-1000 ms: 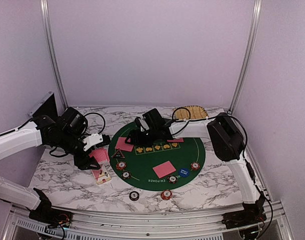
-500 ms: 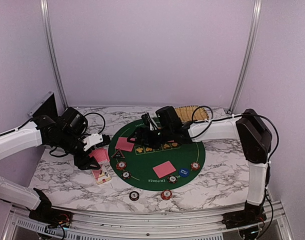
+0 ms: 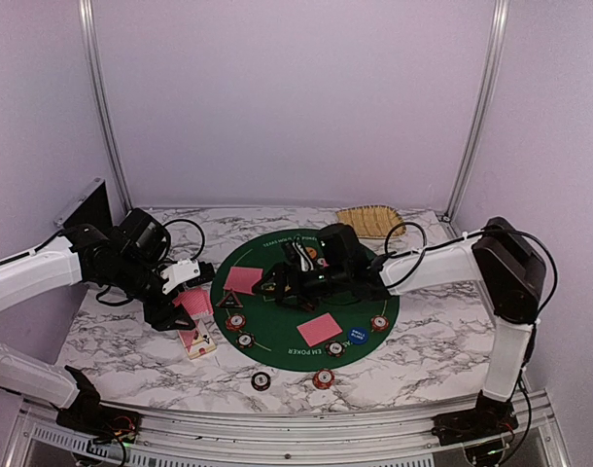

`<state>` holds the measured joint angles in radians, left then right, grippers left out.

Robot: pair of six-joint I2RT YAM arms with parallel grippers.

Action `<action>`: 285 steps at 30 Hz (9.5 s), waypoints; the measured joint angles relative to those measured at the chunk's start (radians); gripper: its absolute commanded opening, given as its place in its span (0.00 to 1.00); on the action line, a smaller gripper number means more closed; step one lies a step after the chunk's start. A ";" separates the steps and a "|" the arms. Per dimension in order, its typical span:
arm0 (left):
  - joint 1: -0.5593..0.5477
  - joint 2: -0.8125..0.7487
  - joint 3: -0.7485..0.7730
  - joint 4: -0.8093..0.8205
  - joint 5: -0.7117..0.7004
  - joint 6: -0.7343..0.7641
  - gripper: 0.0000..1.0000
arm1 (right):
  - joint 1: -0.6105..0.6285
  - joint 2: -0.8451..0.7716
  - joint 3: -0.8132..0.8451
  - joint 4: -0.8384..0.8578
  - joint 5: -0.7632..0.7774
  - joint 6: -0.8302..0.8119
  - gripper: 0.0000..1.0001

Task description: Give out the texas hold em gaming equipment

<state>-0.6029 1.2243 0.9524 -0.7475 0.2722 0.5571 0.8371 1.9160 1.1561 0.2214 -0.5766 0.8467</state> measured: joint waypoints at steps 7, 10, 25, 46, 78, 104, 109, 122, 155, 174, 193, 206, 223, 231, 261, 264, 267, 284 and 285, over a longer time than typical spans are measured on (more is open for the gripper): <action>0.000 0.000 0.000 0.000 0.000 0.000 0.00 | 0.018 -0.034 -0.021 0.120 -0.071 0.083 0.99; 0.000 0.000 0.000 0.000 0.000 0.000 0.00 | 0.031 -0.035 -0.022 0.170 -0.090 0.121 0.99; 0.000 0.000 0.000 0.000 0.000 0.000 0.00 | 0.118 0.071 0.057 0.293 -0.158 0.233 0.96; 0.000 0.000 0.000 0.000 0.000 0.000 0.00 | 0.178 0.307 0.330 0.309 -0.223 0.300 0.89; 0.000 0.000 0.000 -0.009 -0.003 0.000 0.00 | 0.168 0.407 0.434 0.287 -0.214 0.363 0.70; 0.000 0.000 -0.006 -0.013 -0.011 -0.001 0.00 | 0.130 0.260 0.279 0.281 -0.198 0.347 0.24; 0.000 0.000 -0.006 -0.012 -0.011 0.000 0.00 | 0.124 0.239 0.266 0.275 -0.194 0.346 0.18; 0.000 0.000 -0.006 -0.012 -0.011 0.000 0.00 | 0.103 0.172 0.236 0.268 -0.188 0.345 0.04; 0.000 0.000 -0.006 -0.012 -0.011 -0.001 0.00 | -0.512 -0.064 -0.070 -0.042 -0.168 0.045 0.00; 0.000 0.000 -0.006 -0.013 -0.011 0.000 0.00 | -0.563 0.166 0.169 -0.357 -0.042 -0.190 0.12; 0.000 0.000 -0.006 -0.013 -0.011 -0.005 0.00 | -0.566 0.189 0.312 -0.593 0.161 -0.325 0.68; 0.000 0.000 -0.006 -0.012 -0.011 -0.012 0.00 | -0.542 0.104 0.305 -0.643 0.373 -0.351 0.99; 0.000 0.000 -0.006 -0.012 -0.011 -0.012 0.00 | -0.300 -0.159 0.124 -0.470 0.456 -0.279 0.99; 0.000 0.000 -0.006 -0.012 -0.011 -0.011 0.00 | -0.172 -0.261 0.082 -0.429 0.555 -0.211 0.99; 0.001 0.000 -0.006 -0.012 -0.011 -0.011 0.00 | 0.136 0.138 0.159 0.129 -0.077 0.125 0.99; 0.001 0.000 -0.006 -0.012 -0.011 -0.011 0.00 | 0.153 0.167 0.192 0.162 -0.107 0.151 0.99; 0.001 0.000 -0.006 -0.012 -0.011 -0.011 0.00 | 0.161 0.174 0.205 0.194 -0.127 0.172 0.99; 0.003 0.000 -0.005 -0.012 -0.011 -0.012 0.00 | 0.184 0.318 0.350 0.257 -0.211 0.248 0.97; 0.005 0.000 -0.005 -0.011 -0.010 -0.013 0.00 | 0.185 0.325 0.358 0.256 -0.216 0.249 0.97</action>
<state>-0.5983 1.2240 0.9470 -0.7589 0.2619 0.5438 1.0225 2.2406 1.5139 0.4778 -0.7929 1.0962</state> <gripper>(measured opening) 0.657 0.971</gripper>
